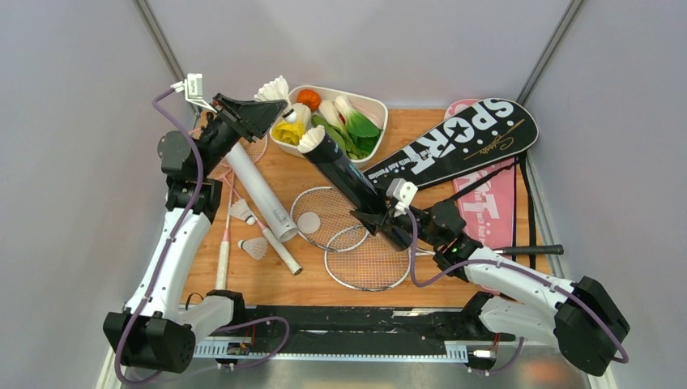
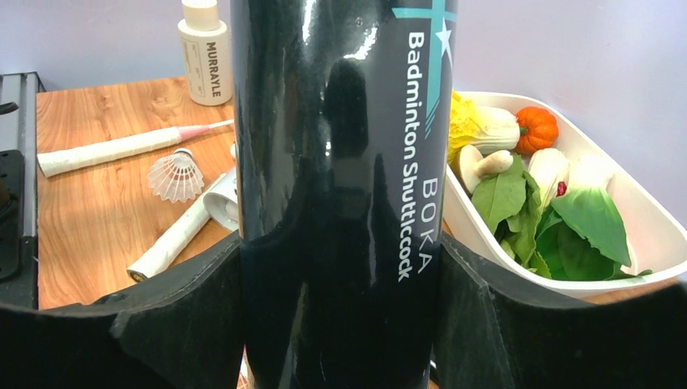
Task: Pack up the badminton gear
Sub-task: Place the shuttlecock at the shuttle tube.
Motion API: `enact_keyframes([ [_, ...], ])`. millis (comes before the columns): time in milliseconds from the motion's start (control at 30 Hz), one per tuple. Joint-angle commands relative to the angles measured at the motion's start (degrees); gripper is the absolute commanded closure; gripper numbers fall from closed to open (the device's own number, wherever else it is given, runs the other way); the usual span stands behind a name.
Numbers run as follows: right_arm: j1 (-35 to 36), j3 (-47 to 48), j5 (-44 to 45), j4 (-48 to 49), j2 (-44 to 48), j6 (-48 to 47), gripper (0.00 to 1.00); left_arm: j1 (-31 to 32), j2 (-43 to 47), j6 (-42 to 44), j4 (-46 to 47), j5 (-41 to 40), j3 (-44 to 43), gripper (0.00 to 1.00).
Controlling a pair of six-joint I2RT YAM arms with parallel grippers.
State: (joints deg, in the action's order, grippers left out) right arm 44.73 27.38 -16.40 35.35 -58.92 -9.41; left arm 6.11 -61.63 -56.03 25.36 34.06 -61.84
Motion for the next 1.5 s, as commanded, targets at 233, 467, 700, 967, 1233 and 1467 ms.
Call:
enact_keyframes([
  [233, 1.2, 5.3, 1.8, 9.2, -3.1, 3.1, 0.43, 1.3, 4.6, -6.7, 9.7, 3.9, 2.1, 0.54],
  [467, 2.4, 7.0, 1.5, 9.2, -4.1, 2.8, 0.43, 2.3, 6.0, -6.1, 9.3, 4.2, 4.8, 0.53],
  [700, 3.8, 8.6, 1.7, 8.4, -5.6, 1.6, 0.43, 2.5, 6.7, -6.2, 9.8, 5.1, 6.4, 0.53],
  [967, 5.0, 9.4, 2.3, 9.0, -7.0, 1.3, 0.42, 2.4, 7.9, -6.2, 7.6, 6.8, 5.9, 0.50],
  [1233, 5.4, 9.1, 1.7, 10.8, -6.9, 1.3, 0.43, 2.4, 12.2, 2.1, -6.1, 10.3, 3.8, 0.29],
  [1467, 5.5, 7.4, 0.2, 13.4, -5.2, 0.7, 0.42, 2.4, 14.0, 13.3, -21.3, 11.9, -1.9, 0.22],
])
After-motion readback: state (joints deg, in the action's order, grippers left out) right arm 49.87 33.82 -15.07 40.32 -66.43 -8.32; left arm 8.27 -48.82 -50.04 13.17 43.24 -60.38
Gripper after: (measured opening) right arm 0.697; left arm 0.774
